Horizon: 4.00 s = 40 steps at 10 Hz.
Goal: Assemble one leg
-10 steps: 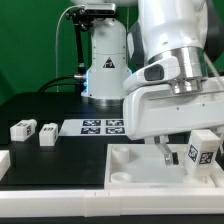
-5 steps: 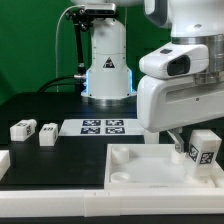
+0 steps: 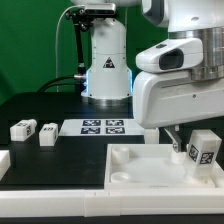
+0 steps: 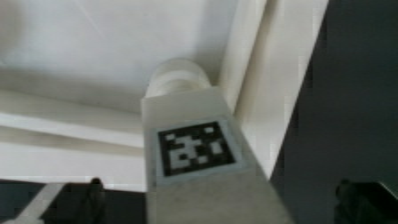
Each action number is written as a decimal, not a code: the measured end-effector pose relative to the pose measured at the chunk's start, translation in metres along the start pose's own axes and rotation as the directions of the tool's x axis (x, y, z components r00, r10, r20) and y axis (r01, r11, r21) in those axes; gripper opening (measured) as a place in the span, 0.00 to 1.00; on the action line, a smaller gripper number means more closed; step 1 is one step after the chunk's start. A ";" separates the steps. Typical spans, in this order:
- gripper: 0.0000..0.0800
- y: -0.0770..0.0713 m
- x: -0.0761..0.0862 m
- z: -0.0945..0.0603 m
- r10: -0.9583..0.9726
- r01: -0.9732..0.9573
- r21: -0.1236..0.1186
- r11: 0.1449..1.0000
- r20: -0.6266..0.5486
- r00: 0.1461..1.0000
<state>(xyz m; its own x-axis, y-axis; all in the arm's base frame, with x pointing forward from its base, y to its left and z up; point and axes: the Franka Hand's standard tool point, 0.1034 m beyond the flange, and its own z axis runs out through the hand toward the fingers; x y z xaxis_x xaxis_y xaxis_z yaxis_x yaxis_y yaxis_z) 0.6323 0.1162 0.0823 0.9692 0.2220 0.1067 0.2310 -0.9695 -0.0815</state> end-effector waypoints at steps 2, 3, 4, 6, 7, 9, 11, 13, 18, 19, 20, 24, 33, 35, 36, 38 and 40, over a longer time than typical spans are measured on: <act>0.76 0.002 0.000 0.000 -0.004 0.004 -0.001 1.000 0.000 1.000; 0.54 0.004 0.000 0.000 -0.010 0.010 -0.001 1.000 0.000 1.000; 0.54 0.003 0.000 0.000 -0.010 0.010 -0.001 1.000 0.000 1.000; 0.36 0.003 0.000 0.000 -0.006 0.006 -0.001 1.000 0.000 1.000; 0.36 0.003 0.000 0.000 0.019 -0.019 -0.001 1.000 0.000 1.000; 0.36 0.003 0.000 0.000 0.057 -0.057 -0.001 0.998 0.000 0.998; 0.36 0.000 0.000 0.001 0.232 -0.232 0.004 0.973 0.001 0.973; 0.36 0.002 0.000 0.001 0.385 -0.385 0.007 0.923 -0.001 0.923; 0.36 0.009 -0.006 0.002 0.880 -0.880 0.041 0.474 -0.012 0.474; 0.36 0.008 -0.006 0.002 0.935 -0.934 0.044 0.354 -0.001 0.354; 0.36 0.006 -0.007 0.002 0.971 -0.970 0.041 0.238 0.006 0.239; 0.36 -0.002 -0.008 0.002 0.995 -0.995 0.026 -0.094 0.029 -0.093; 0.81 -0.008 -0.009 0.003 0.919 -0.919 0.044 0.393 0.027 0.394; 0.81 -0.008 -0.009 0.003 0.831 -0.831 0.048 0.555 0.019 0.556; 0.81 -0.008 -0.009 0.003 0.758 -0.758 0.050 0.651 0.012 0.652; 0.81 -0.006 -0.008 0.003 0.607 -0.606 0.050 0.794 0.000 0.795; 0.81 -0.006 -0.008 0.003 0.477 -0.476 0.048 0.878 -0.008 0.879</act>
Offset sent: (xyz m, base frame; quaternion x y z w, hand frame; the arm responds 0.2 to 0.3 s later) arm 0.0000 0.0000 0.0000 0.0000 0.0000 0.0000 1.0000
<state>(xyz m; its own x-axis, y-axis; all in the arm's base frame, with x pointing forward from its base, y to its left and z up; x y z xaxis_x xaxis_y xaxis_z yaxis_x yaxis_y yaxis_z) 0.6235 0.1201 0.0791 0.9612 -0.2684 0.0631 -0.2547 -0.9520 -0.1696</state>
